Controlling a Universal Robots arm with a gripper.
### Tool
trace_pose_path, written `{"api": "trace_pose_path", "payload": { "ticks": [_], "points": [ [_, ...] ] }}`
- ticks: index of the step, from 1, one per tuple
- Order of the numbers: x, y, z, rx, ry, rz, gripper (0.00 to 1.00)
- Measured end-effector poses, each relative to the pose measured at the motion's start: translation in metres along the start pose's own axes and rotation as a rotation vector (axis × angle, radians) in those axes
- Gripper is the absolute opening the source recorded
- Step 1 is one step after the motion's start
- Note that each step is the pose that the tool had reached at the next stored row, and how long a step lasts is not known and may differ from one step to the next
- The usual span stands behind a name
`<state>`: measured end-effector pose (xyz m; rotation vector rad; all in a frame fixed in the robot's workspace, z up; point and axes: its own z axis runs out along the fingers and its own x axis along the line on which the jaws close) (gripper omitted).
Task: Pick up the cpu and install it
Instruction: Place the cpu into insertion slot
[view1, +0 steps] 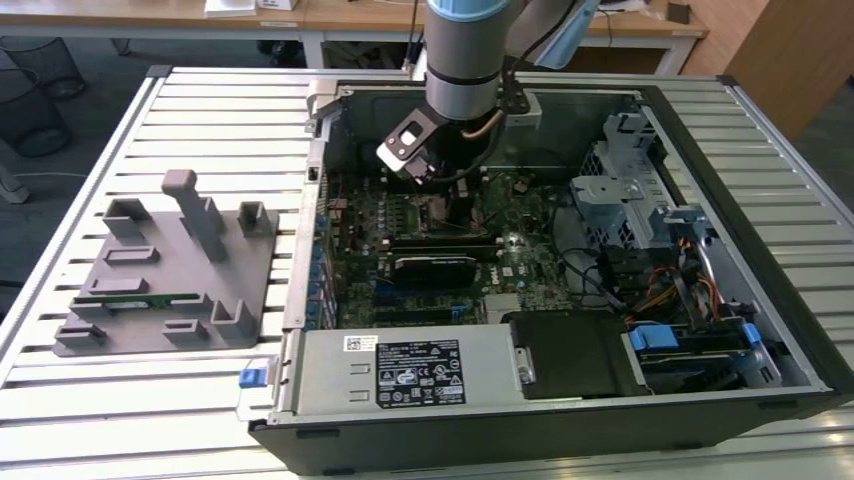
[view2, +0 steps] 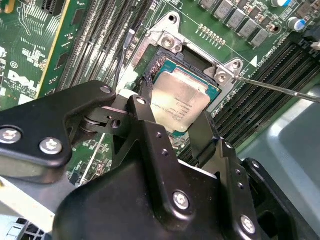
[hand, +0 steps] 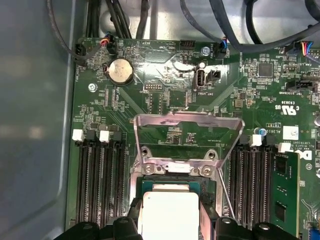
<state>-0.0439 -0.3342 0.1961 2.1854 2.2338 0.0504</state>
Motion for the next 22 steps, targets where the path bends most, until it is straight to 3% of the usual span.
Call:
{"api": "trace_pose_path", "payload": {
  "ticks": [11,22],
  "points": [
    [-0.0021,-0.0002,0.0033,-0.0001,0.0073,0.001,0.53],
    [-0.0049,-0.0004,0.002,0.0,0.0097,0.013,0.53]
  ]
}}
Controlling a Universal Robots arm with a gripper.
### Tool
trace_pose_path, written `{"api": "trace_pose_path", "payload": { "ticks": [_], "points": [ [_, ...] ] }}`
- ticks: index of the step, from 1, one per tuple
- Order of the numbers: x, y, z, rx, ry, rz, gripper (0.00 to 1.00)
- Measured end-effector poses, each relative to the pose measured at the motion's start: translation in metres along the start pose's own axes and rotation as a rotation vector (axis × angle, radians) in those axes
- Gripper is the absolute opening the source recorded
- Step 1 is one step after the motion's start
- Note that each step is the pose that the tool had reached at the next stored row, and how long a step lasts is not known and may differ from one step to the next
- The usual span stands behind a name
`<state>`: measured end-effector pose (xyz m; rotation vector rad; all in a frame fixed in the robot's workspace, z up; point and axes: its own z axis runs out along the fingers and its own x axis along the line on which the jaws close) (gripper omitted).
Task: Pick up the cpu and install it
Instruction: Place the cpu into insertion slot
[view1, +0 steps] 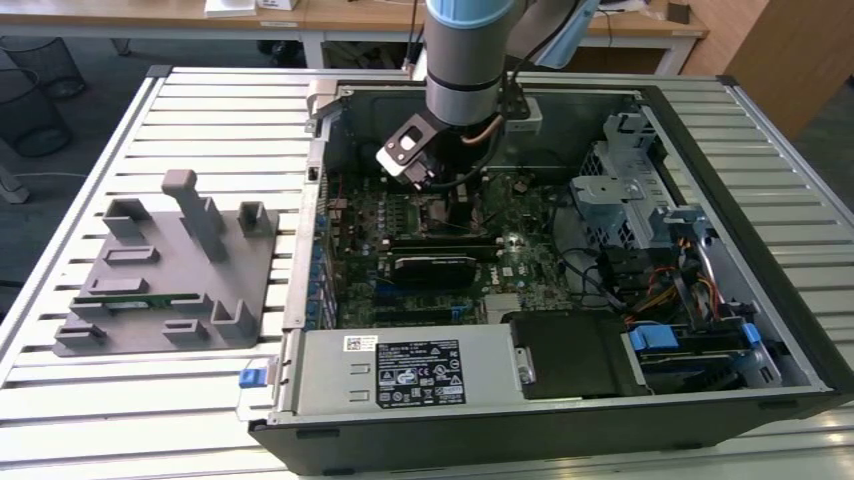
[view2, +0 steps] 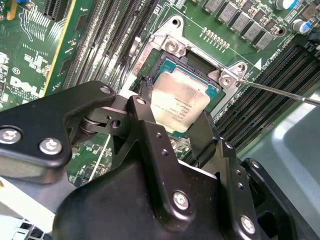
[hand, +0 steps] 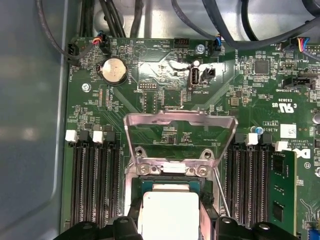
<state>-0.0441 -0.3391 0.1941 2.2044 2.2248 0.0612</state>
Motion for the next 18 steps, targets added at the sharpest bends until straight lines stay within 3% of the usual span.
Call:
{"api": "trace_pose_path", "payload": {
  "ticks": [7,17,18],
  "points": [
    [-0.0011,-0.0002,0.002,0.0001,0.0085,0.004,0.53],
    [-0.0006,0.0001,0.0031,-0.0011,0.0109,0.004,0.55],
    [-0.0008,0.0,0.0027,-0.0006,0.01,0.004,0.61]
  ]
}}
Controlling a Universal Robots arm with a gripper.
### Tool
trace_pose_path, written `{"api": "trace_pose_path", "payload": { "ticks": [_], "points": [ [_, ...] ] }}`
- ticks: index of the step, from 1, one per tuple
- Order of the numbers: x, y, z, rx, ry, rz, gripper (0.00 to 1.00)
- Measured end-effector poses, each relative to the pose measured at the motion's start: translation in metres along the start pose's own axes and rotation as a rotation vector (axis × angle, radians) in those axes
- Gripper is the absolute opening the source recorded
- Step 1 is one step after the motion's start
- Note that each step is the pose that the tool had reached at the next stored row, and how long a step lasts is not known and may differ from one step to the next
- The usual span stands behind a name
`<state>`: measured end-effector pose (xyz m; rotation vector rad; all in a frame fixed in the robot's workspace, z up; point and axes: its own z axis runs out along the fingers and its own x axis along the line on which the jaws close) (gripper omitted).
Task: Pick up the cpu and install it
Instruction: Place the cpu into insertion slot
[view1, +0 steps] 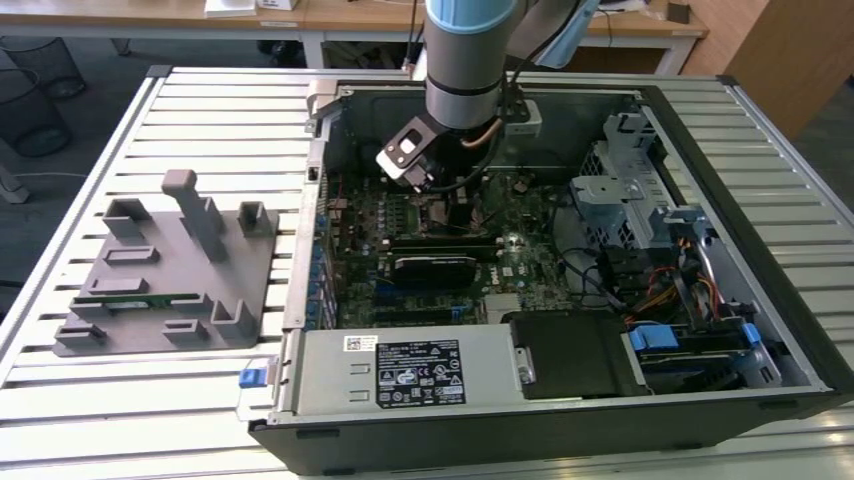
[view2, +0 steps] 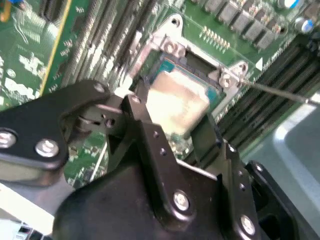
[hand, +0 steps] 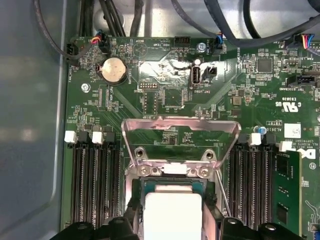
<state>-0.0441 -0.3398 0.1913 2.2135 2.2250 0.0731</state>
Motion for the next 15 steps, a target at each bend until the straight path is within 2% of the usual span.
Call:
{"api": "trace_pose_path", "payload": {
  "ticks": [11,12,13,14,15],
  "points": [
    [0.0002,0.0003,-0.0111,0.0003,-0.0006,0.0,0.61],
    [0.0003,0.0004,-0.0125,0.0002,-0.0005,0.0,0.59],
    [0.0004,0.0005,-0.0153,0.0003,-0.0007,0.0,0.53],
    [0.0004,0.0005,-0.0165,0.0004,-0.0007,0.0,0.53],
    [0.0004,0.0005,-0.0176,0.0004,-0.0006,0.0,0.47]
  ]
}}
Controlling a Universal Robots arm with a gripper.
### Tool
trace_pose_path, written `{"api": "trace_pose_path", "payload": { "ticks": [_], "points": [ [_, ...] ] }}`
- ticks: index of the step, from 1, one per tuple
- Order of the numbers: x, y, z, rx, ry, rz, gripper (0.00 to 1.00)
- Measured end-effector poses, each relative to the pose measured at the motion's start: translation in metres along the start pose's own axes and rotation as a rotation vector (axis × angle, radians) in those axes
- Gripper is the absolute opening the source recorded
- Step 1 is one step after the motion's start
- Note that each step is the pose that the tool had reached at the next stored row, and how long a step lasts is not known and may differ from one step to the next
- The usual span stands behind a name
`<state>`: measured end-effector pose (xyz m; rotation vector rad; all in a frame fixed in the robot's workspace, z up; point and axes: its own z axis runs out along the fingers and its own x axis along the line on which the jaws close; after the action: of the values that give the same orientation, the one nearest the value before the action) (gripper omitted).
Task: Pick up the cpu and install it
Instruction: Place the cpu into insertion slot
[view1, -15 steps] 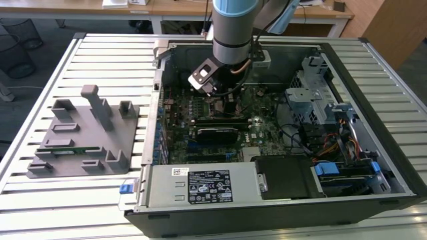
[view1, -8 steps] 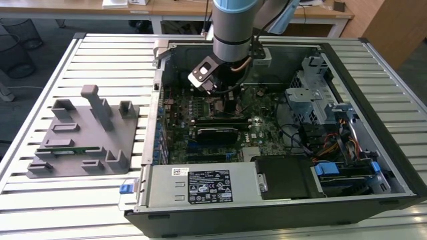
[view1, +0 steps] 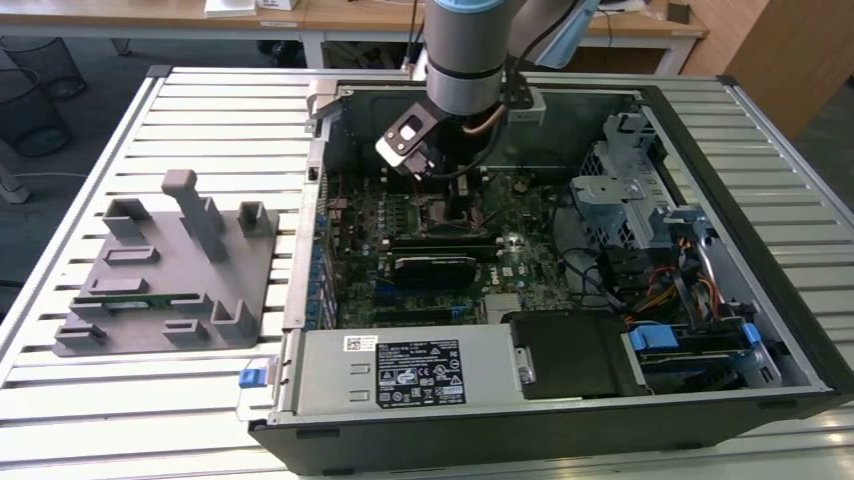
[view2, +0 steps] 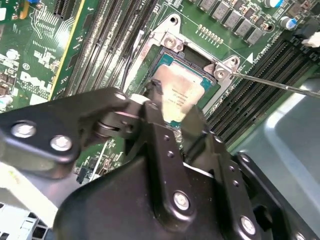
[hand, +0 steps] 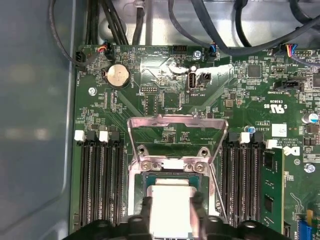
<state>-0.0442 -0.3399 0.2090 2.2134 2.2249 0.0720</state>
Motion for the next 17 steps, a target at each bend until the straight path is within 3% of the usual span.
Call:
{"api": "trace_pose_path", "payload": {
  "ticks": [4,5,8,17],
  "points": [
    [0.0001,0.0001,-0.003,0.0002,0.0,0.0,0.29],
    [0.0001,0.0001,-0.0038,0.0003,-0.0001,0.0,0.29],
    [0.0002,0.0003,-0.0068,0.0003,-0.0001,0.0,0.12],
    [0.0004,0.0005,-0.0126,0.0004,-0.0004,0.0,0.11]
  ]
}}
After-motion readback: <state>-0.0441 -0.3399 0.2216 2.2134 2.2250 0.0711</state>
